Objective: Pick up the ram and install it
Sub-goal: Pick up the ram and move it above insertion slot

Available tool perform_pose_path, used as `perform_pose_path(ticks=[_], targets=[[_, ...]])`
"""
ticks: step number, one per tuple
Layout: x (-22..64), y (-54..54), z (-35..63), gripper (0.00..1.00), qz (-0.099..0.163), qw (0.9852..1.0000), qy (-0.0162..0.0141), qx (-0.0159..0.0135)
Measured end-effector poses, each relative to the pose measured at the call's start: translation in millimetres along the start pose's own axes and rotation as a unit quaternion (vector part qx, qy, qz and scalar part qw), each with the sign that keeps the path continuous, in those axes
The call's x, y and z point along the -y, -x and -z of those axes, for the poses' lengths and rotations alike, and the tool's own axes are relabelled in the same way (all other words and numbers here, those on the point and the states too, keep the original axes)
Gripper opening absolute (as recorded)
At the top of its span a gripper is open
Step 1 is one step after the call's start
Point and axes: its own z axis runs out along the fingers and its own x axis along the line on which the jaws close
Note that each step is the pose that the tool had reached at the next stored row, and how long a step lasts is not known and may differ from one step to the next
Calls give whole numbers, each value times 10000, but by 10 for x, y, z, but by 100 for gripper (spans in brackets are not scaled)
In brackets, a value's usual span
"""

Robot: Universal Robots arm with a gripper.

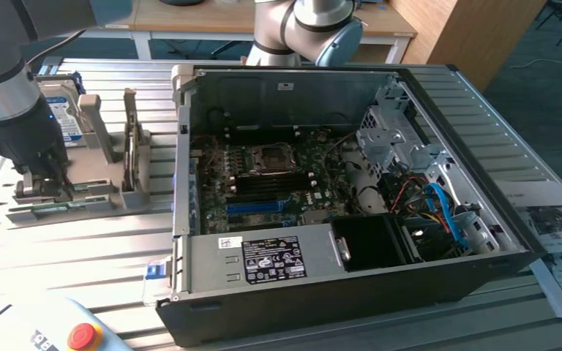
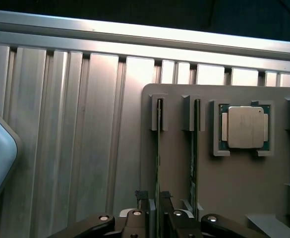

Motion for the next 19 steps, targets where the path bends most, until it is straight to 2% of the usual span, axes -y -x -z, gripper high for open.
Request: perform_pose_path(ticks=[11, 19], targets=[[1, -3, -73, 23, 1, 10000, -4, 0], [4, 30, -78, 23, 0, 10000, -5, 1]])
